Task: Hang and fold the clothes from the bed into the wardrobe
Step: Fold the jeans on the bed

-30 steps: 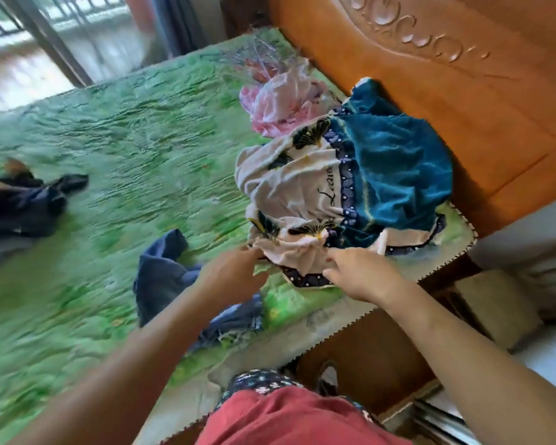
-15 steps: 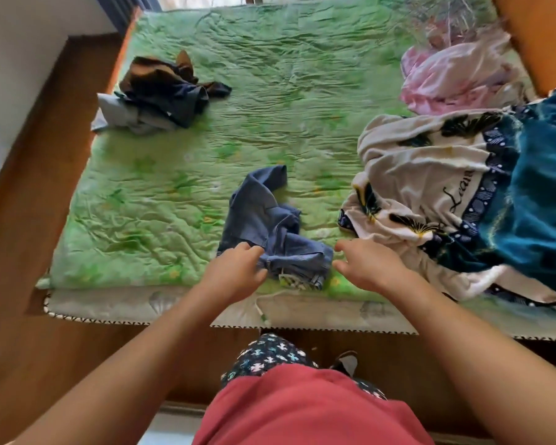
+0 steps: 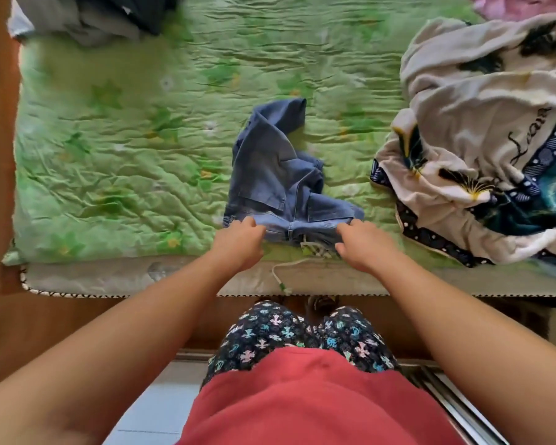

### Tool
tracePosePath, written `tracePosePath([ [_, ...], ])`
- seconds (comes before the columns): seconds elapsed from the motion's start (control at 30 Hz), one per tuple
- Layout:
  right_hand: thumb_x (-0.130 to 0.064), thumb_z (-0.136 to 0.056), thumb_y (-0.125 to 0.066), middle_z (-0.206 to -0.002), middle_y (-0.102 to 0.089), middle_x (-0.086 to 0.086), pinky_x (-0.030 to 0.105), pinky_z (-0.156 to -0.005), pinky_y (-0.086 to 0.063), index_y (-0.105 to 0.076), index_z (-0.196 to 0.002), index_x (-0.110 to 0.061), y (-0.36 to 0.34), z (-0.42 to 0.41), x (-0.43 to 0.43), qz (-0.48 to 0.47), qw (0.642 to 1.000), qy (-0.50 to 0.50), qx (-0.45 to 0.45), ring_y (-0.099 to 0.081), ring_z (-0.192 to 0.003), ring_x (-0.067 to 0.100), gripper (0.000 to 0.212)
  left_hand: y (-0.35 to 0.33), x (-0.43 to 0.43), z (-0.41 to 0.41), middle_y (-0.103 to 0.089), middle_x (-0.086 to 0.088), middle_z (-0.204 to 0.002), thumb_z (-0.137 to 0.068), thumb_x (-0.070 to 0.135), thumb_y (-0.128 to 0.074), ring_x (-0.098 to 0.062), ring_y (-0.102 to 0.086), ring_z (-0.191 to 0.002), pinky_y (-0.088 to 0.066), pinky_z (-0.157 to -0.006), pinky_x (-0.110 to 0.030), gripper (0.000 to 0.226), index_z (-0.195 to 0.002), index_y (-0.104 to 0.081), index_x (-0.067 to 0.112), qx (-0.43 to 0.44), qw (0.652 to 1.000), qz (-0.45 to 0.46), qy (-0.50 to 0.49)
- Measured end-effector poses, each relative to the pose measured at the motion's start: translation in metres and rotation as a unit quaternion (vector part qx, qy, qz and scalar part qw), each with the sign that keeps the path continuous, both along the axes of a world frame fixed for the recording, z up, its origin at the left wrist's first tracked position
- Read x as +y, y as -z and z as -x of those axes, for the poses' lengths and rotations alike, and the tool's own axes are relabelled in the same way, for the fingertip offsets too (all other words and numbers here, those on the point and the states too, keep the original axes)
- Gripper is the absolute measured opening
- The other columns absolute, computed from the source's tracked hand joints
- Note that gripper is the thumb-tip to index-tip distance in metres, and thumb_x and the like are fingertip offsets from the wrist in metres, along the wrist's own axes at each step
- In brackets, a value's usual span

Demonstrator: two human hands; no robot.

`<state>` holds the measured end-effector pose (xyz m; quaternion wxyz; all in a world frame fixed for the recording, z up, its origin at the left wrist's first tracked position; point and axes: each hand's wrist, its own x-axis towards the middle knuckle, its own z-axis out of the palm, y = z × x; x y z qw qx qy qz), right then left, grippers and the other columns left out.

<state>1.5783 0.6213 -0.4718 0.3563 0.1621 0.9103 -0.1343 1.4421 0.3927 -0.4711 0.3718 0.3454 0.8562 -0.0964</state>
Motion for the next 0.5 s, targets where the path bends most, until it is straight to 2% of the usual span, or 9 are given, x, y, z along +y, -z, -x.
tracePosePath([
  [0.17, -0.042, -0.101, -0.046, -0.131, -0.05, 0.014, 0.05, -0.093, -0.05, -0.05, -0.131, -0.019, 0.064, 0.004, -0.003, 0.038, 0.996, -0.035, -0.069, -0.049, -0.12, 0.037, 0.038, 0.06, -0.001, 0.01, -0.041, -0.012, -0.138, -0.097, 0.027, -0.049, -0.036, -0.045, -0.123, -0.05, -0.091, -0.05, 0.034, -0.129, -0.057, 0.022, -0.032, 0.996, 0.069, 0.043],
  [0.33, -0.049, -0.1, -0.046, -0.138, -0.043, 0.014, 0.052, -0.102, -0.044, -0.047, -0.141, -0.028, 0.121, 0.008, 0.0, 0.055, 0.981, -0.129, -0.131, -0.043, -0.128, 0.036, 0.046, 0.113, 0.006, 0.006, -0.012, -0.013, -0.164, -0.093, 0.021, -0.053, -0.035, -0.022, -0.146, -0.041, -0.102, -0.052, 0.042, -0.133, -0.059, 0.03, -0.067, 0.986, 0.14, 0.065],
  [0.43, -0.057, -0.096, -0.05, -0.148, -0.033, 0.013, 0.062, -0.111, -0.03, -0.045, -0.144, -0.036, 0.15, 0.012, -0.002, 0.032, 0.966, -0.185, -0.176, -0.028, -0.139, 0.038, 0.053, 0.144, 0.006, 0.008, 0.004, -0.013, -0.167, -0.093, 0.018, -0.051, -0.034, -0.004, -0.153, -0.033, -0.109, -0.054, 0.045, -0.136, -0.057, 0.029, -0.074, 0.976, 0.183, 0.092],
  [0.5, -0.056, -0.094, -0.052, -0.158, -0.018, 0.016, 0.073, -0.113, -0.014, -0.042, -0.145, -0.038, 0.165, 0.011, -0.003, 0.002, 0.959, -0.206, -0.195, -0.012, -0.146, 0.041, 0.055, 0.163, 0.004, 0.009, 0.015, -0.018, -0.166, -0.095, 0.018, -0.049, -0.037, 0.005, -0.154, -0.026, -0.113, -0.057, 0.043, -0.136, -0.058, 0.025, -0.062, 0.966, 0.214, 0.133],
])
